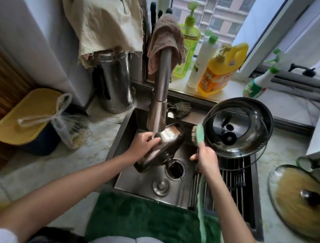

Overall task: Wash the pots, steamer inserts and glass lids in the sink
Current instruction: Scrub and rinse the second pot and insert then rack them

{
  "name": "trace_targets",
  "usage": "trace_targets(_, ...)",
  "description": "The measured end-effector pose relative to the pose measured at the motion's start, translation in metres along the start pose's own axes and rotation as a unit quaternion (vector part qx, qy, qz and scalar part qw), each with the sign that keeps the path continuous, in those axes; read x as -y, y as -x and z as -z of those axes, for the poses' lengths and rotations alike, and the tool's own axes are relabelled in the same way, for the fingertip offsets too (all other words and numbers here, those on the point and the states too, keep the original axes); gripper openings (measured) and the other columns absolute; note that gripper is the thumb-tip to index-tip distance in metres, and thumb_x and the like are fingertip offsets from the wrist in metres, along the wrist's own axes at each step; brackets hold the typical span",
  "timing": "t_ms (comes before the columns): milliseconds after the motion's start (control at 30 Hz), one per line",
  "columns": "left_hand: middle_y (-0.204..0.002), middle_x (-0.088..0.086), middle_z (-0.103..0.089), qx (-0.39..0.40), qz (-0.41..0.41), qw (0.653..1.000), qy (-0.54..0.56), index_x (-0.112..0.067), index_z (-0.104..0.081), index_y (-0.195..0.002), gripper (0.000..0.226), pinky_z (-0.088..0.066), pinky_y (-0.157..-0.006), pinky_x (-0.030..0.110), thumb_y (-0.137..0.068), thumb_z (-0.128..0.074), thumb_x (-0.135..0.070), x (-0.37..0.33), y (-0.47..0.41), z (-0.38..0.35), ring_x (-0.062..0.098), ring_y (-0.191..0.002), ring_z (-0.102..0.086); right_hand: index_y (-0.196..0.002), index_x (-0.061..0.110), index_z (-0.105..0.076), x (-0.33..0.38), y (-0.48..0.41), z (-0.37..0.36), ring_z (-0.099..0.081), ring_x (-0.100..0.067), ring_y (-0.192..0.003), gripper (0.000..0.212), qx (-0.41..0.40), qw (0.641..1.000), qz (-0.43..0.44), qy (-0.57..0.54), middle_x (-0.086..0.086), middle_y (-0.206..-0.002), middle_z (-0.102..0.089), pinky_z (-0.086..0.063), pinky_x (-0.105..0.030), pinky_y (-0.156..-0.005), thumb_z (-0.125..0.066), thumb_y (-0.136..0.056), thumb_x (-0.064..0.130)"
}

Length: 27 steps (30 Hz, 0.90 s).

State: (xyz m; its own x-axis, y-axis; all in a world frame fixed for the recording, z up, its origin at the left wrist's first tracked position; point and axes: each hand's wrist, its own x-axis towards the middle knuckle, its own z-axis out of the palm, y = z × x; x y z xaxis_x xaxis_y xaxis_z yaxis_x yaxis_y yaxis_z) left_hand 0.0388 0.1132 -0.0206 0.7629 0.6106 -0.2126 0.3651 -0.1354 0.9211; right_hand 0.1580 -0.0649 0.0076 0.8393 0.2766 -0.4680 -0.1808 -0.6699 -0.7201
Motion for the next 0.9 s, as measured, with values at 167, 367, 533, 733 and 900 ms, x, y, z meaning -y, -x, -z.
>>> trace_targets(167, -0.077, 0.013, -0.065, -0.035, 0.075, 0.995, 0.055, 0.000, -0.069, -0.080, 0.037, -0.040, -0.069, 0.030, -0.097, -0.050, -0.026, 0.006, 0.005, 0.009, 0.018, -0.071, -0.056, -0.150, 0.040, -0.008, 0.008, 0.041, -0.038, -0.063, -0.022, -0.063, 0.060, 0.036, 0.883, 0.356, 0.303, -0.003, -0.079, -0.066, -0.044, -0.028, -0.053, -0.040, -0.100, 0.031)
trace_targets(367, -0.053, -0.001, -0.055, -0.089, 0.061, 0.994, -0.015, -0.005, -0.064, -0.063, 0.047, -0.033, -0.048, 0.016, -0.095, -0.051, -0.037, 0.019, 0.018, 0.026, 0.005, -0.050, -0.049, -0.141, 0.029, -0.045, 0.019, 0.003, -0.042, -0.063, -0.028, -0.093, 0.044, -0.010, 0.938, 0.209, 0.276, -0.014, -0.111, -0.068, -0.045, -0.035, -0.070, -0.041, -0.097, 0.028)
trace_targets(533, -0.057, 0.007, -0.059, -0.085, 0.037, 0.994, -0.057, -0.010, -0.064, -0.062, 0.044, -0.035, -0.057, 0.030, -0.093, -0.053, -0.039, 0.029, 0.019, 0.039, 0.020, -0.056, -0.051, -0.129, 0.047, -0.052, 0.020, 0.028, -0.055, -0.048, -0.008, -0.055, 0.036, 0.072, 0.915, 0.309, 0.251, 0.002, -0.092, -0.073, -0.037, -0.026, -0.055, -0.048, -0.095, 0.038)
trace_targets(733, -0.058, 0.008, -0.062, -0.106, 0.025, 0.991, -0.073, -0.006, -0.066, -0.068, 0.050, -0.039, -0.056, 0.035, -0.087, -0.056, -0.051, 0.034, 0.019, 0.046, 0.025, -0.058, -0.056, -0.132, 0.035, -0.054, 0.028, 0.026, -0.056, -0.064, -0.017, -0.072, 0.037, 0.055, 0.943, 0.261, 0.200, -0.005, -0.097, -0.073, -0.047, -0.032, -0.062, -0.048, -0.096, 0.033)
trace_targets(900, -0.061, 0.014, -0.063, -0.088, 0.030, 0.995, -0.047, -0.002, -0.067, -0.067, 0.044, -0.036, -0.057, 0.029, -0.089, -0.059, -0.039, 0.033, 0.027, 0.048, 0.021, -0.058, -0.054, -0.132, 0.039, -0.053, 0.013, 0.017, -0.050, -0.066, -0.022, -0.083, 0.036, 0.033, 0.936, 0.256, 0.238, -0.002, -0.096, -0.073, -0.043, -0.030, -0.061, -0.046, -0.096, 0.035)
